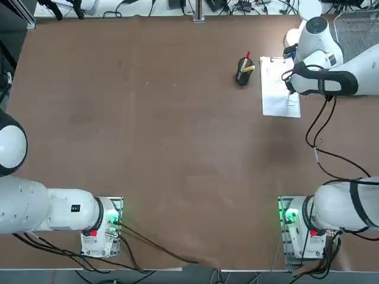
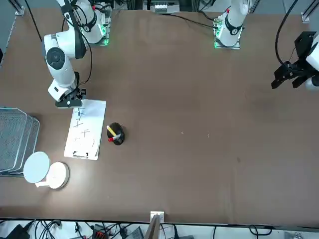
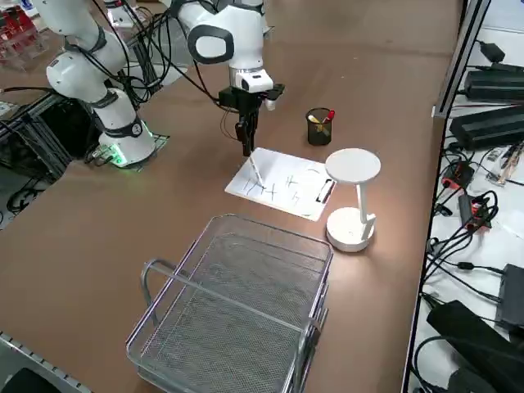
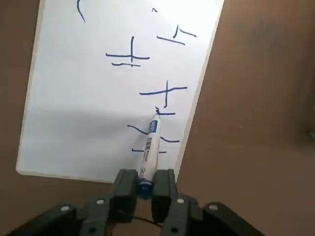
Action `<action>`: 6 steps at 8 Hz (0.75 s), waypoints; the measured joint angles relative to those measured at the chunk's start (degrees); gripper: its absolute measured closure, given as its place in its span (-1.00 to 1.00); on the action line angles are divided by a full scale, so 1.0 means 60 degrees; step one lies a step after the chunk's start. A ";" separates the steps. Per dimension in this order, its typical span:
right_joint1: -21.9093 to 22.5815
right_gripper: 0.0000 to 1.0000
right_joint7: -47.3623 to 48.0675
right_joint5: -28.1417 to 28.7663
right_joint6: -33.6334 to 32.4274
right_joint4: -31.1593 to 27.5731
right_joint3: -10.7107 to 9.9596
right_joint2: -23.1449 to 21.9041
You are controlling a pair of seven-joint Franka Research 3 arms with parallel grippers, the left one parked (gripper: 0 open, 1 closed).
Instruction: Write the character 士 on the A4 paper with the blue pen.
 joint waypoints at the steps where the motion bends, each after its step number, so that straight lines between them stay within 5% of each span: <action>1: -0.0006 0.61 0.0000 0.0000 -0.0059 -0.0001 0.0000 0.0000; 6: -0.0020 0.61 0.0027 0.0019 -0.0458 -0.0003 0.0000 0.0002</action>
